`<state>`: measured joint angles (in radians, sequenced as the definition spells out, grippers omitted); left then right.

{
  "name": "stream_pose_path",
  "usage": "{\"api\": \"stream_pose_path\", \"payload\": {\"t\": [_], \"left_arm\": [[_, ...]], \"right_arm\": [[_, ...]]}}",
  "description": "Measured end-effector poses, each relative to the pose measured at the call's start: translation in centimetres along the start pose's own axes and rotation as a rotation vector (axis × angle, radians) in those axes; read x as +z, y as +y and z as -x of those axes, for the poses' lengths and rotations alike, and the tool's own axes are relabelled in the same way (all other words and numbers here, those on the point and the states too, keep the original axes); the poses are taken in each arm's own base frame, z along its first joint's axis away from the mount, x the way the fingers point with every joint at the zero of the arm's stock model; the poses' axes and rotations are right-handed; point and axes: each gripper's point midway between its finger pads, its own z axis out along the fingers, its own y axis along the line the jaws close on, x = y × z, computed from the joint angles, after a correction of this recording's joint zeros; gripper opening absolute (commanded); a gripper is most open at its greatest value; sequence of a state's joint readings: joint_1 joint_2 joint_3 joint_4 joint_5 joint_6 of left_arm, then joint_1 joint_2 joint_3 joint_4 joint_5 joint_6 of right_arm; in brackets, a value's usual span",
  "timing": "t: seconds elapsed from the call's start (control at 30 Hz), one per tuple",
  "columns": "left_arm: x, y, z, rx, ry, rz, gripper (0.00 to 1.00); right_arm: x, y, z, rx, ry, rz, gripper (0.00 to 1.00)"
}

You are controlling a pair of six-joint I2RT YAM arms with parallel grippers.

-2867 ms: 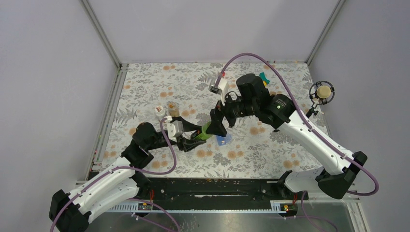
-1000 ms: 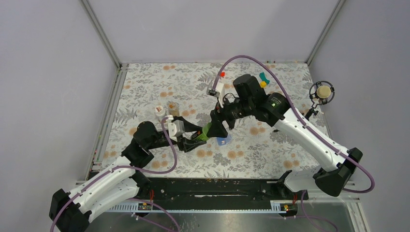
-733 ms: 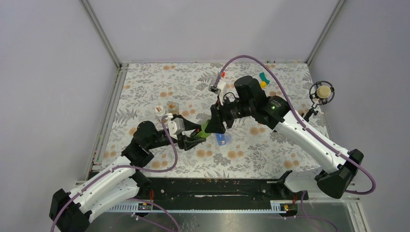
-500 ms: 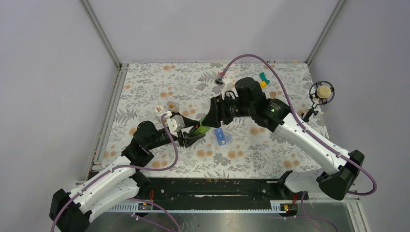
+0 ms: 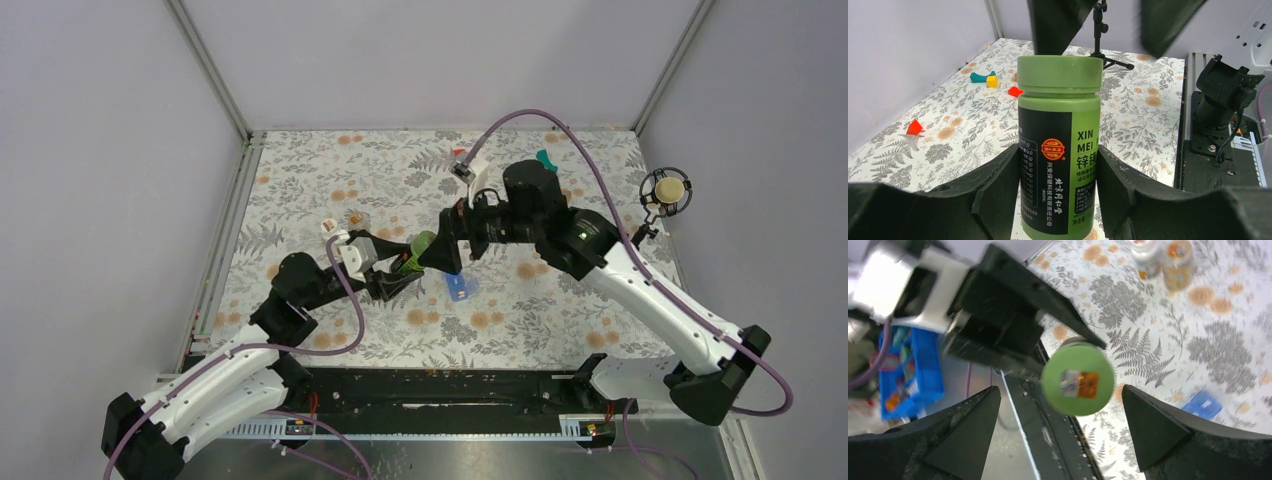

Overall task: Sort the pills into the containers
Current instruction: Screw the lid of the pill bottle onto the pill bottle.

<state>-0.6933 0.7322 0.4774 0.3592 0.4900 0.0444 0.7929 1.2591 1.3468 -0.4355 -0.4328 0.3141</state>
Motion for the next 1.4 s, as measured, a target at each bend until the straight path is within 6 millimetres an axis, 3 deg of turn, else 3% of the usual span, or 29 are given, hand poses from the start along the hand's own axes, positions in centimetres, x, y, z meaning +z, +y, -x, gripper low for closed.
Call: {"api": "stream_pose_path", "payload": {"t": [0.2, 0.43, 0.83, 0.97, 1.13, 1.4], "left_arm": [[0.0, -1.1, -0.4, -0.009, 0.013, -0.060, 0.00], [-0.2, -2.9, -0.4, -0.017, 0.018, -0.164, 0.00], [0.1, -3.6, -0.4, -0.037, 0.028, -0.218, 0.00], [0.1, -3.6, -0.5, -0.042, 0.030, -0.218, 0.00], [0.0, -4.1, -0.4, -0.042, 0.027, -0.246, 0.00], [0.0, -4.1, -0.3, -0.041, 0.027, -0.245, 0.00]], "right_arm": [[-3.6, 2.8, -1.5, -0.328, 0.031, 0.167, 1.00], [-3.9, 1.6, -3.6, -0.486, 0.138, 0.179, 0.99], [-1.4, -0.5, -1.5, -0.399, 0.127, 0.064, 0.99], [-0.6, -0.7, 0.2, -0.328, 0.087, 0.007, 0.98], [0.4, -2.8, 2.2, -0.258, 0.036, -0.128, 0.99], [-0.1, -2.8, 2.5, -0.230, 0.016, -0.150, 1.00]]}}
